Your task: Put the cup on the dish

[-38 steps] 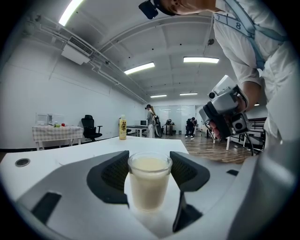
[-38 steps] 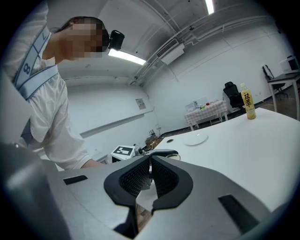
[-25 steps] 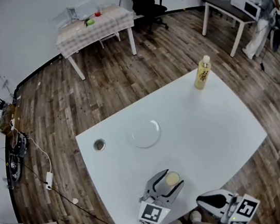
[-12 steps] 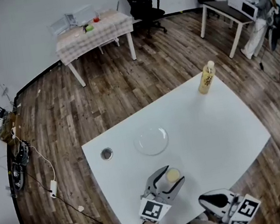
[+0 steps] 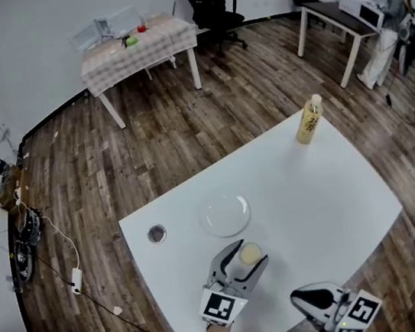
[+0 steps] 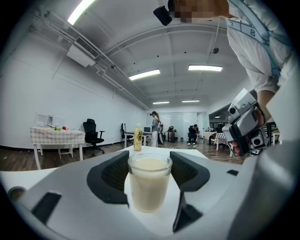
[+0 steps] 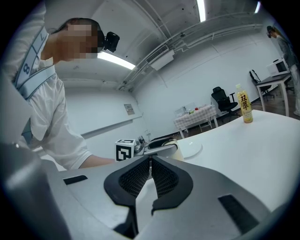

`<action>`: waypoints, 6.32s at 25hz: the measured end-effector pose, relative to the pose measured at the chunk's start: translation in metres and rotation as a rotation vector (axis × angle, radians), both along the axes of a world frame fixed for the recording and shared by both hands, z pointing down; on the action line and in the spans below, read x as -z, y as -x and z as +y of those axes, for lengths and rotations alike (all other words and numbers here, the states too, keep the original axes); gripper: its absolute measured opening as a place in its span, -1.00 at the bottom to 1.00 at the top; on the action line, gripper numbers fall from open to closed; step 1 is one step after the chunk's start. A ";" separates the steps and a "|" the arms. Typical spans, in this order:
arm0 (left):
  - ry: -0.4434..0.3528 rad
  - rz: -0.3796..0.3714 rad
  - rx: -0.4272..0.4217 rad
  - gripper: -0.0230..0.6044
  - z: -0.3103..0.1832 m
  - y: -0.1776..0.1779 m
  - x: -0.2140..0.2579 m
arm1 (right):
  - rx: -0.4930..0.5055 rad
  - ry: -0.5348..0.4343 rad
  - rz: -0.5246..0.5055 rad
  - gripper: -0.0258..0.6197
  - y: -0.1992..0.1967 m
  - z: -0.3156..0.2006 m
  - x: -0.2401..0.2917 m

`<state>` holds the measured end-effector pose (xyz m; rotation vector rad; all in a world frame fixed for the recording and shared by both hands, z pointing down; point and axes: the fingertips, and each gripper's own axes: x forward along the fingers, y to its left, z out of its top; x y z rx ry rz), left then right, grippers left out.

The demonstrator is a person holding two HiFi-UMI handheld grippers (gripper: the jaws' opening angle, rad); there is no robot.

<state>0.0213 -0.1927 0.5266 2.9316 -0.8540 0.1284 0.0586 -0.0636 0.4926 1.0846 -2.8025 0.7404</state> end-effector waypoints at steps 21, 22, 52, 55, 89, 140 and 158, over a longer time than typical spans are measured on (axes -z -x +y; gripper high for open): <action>-0.028 0.001 0.111 -0.07 -0.088 0.007 -0.002 | 0.082 0.028 0.025 -0.81 -0.018 -0.083 -0.019; -0.029 -0.002 0.114 -0.07 -0.091 0.007 -0.003 | 0.085 0.030 0.027 -0.81 -0.018 -0.086 -0.020; 0.009 -0.018 0.198 -0.07 -0.152 0.024 -0.037 | 0.105 0.101 0.029 -0.81 -0.028 -0.133 -0.036; 0.008 -0.026 0.195 -0.07 -0.154 0.025 -0.039 | 0.107 0.101 0.036 -0.81 -0.027 -0.138 -0.037; 0.004 -0.025 0.175 -0.04 -0.153 0.032 -0.048 | 0.094 0.089 0.046 -0.81 -0.025 -0.136 -0.038; -0.028 0.048 0.169 -0.13 -0.110 0.036 -0.001 | 0.095 0.056 0.019 -0.81 -0.008 -0.102 -0.023; -0.074 0.049 0.106 -0.90 -0.068 0.037 0.037 | 0.095 0.013 0.024 -0.81 0.002 -0.074 -0.009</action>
